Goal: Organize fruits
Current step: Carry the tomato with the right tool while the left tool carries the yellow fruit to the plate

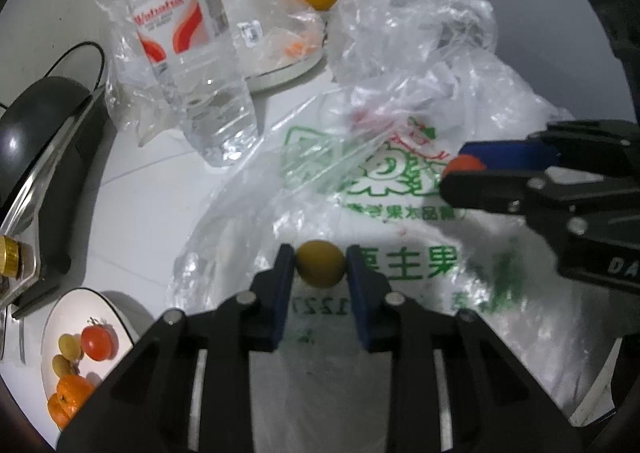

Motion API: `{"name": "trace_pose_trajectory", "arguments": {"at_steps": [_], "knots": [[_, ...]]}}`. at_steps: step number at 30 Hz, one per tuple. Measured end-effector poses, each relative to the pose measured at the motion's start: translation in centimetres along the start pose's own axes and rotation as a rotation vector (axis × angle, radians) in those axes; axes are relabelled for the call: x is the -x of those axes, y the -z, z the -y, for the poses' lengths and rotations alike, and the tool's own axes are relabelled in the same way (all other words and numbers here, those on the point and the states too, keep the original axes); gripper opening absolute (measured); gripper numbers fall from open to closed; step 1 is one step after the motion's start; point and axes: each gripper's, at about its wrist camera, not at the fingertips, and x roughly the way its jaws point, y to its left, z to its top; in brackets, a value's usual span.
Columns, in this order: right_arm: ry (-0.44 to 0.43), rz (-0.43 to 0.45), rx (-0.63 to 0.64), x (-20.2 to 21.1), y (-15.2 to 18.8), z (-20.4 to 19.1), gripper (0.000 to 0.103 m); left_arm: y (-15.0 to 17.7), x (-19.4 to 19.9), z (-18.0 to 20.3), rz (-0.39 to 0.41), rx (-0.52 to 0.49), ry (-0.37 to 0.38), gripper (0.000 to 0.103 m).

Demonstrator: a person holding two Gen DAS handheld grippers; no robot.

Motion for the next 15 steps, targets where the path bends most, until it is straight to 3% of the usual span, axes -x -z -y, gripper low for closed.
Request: {"name": "trace_pose_trajectory", "arguments": {"at_steps": [15], "knots": [[0.021,0.024,0.031,2.3,-0.1,-2.6,0.031,0.7,4.7,0.6,0.075,-0.012,0.031,0.028]]}}
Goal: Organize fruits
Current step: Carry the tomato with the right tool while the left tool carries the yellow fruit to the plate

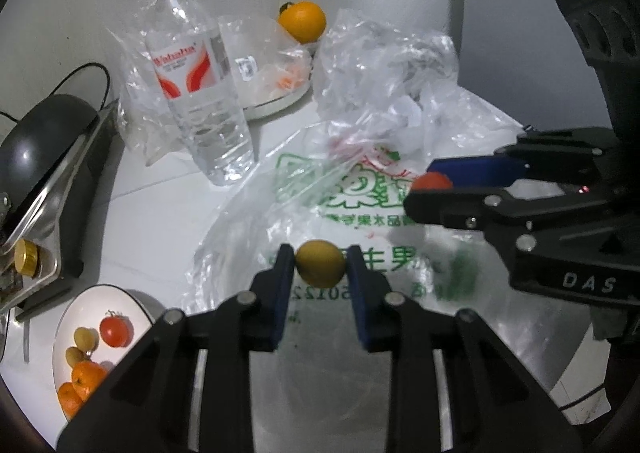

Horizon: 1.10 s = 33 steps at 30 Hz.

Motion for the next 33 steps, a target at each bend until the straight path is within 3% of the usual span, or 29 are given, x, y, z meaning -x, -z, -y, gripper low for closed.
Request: {"name": "trace_pose_trajectory", "arguments": {"at_steps": [33], "knots": [[0.023,0.033,0.079,4.1,0.6,-6.5,0.031,2.9,8.2,-1.2,0.106,0.036,0.004,0.028]]}}
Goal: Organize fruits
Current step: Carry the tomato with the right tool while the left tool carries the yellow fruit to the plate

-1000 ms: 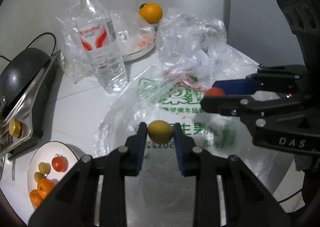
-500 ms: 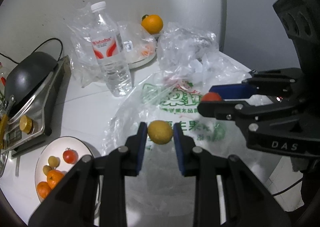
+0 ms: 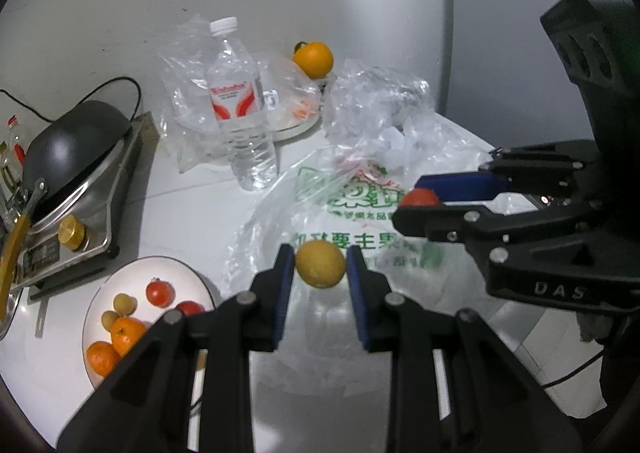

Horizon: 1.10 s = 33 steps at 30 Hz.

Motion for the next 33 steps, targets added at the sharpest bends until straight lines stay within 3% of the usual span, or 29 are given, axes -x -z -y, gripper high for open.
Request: {"name": "trace_pose_trajectory", "arguments": {"at_steps": [33], "knots": [[-0.021,-0.058,0.079,-2.7,-0.8,-5.8,0.031,6.0,3.6,-6.0,-0.021,0.114,-0.057,0.028]]}}
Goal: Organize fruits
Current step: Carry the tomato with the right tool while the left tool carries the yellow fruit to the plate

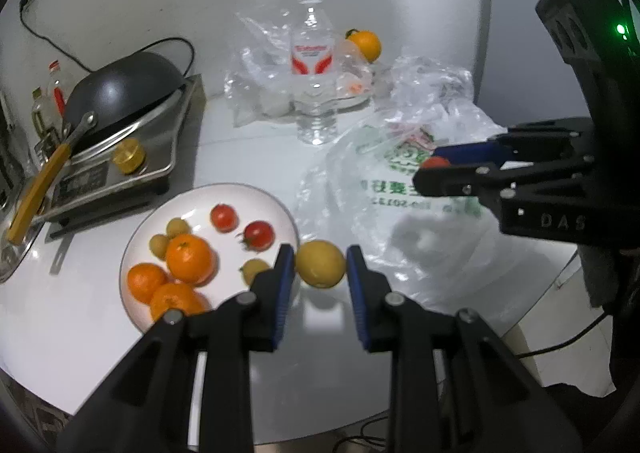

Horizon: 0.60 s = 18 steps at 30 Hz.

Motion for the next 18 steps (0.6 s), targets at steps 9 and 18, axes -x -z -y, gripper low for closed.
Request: {"name": "trace_pose_trajectory", "arguments": {"at_steps": [9,18], "knots": [[-0.004,-0.017,0.029,-0.9,-0.7,-1.9,0.031,1.0,0.5,-2.2,0.009,0.041,-0.004,0.028],[-0.017,-0.033,0.056,-2.0,-1.3,-3.7,0.031,2.6,-0.5,-4.0,-0.018,0.051,-0.054,0.028]]}}
